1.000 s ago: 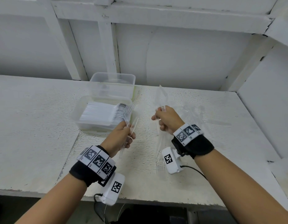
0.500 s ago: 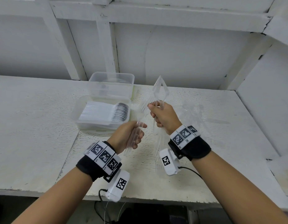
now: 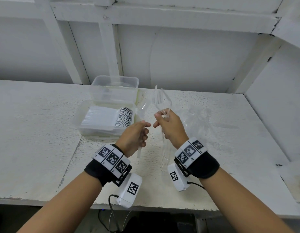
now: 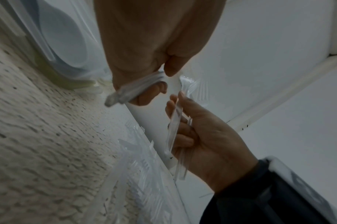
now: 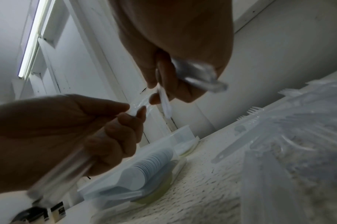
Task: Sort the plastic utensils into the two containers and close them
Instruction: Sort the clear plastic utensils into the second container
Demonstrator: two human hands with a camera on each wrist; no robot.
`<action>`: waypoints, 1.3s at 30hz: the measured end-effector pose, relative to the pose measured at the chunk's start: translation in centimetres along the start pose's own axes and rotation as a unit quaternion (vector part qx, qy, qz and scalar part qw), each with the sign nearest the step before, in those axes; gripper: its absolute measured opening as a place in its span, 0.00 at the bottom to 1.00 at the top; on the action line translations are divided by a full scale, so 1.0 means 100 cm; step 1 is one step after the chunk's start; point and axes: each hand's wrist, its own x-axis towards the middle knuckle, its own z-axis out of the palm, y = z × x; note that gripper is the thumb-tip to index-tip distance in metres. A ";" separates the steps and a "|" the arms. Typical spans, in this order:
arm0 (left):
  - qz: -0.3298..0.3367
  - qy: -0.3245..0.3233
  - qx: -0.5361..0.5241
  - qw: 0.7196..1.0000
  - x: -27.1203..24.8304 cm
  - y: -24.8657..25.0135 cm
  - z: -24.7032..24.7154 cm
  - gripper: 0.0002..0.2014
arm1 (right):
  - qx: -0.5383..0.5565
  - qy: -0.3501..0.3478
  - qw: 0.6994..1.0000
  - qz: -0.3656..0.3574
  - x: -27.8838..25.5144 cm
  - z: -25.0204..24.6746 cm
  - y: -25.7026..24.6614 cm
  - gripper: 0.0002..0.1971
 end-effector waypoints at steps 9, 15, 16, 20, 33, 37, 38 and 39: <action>0.048 0.028 -0.078 0.995 0.002 -0.007 0.008 0.08 | 0.047 0.015 0.999 -0.009 -0.013 0.011 0.018 0.17; 0.043 0.056 -0.102 0.992 0.005 -0.010 0.003 0.06 | 0.017 0.030 0.999 -0.023 -0.014 0.012 0.021 0.17; 0.043 0.053 -0.105 0.992 0.005 -0.010 0.003 0.06 | 0.008 0.034 0.999 -0.028 -0.014 0.013 0.020 0.16; 0.041 0.042 -0.088 0.994 0.008 -0.012 0.004 0.05 | -0.013 0.041 0.998 -0.039 -0.013 0.020 0.014 0.14; 0.025 0.013 -0.028 0.999 0.004 -0.017 0.002 0.08 | 0.070 -0.050 0.992 0.095 -0.012 0.016 0.000 0.13; 0.035 0.022 0.016 0.999 0.003 -0.016 0.003 0.11 | 0.040 -0.070 0.993 0.081 -0.015 0.013 -0.005 0.14; 0.037 0.026 0.022 0.999 0.002 -0.015 0.003 0.11 | 0.039 -0.070 0.994 0.077 -0.016 0.012 -0.005 0.13; 0.039 0.030 0.020 0.999 0.002 -0.015 0.003 0.10 | 0.045 -0.065 0.994 0.076 -0.017 0.011 -0.006 0.13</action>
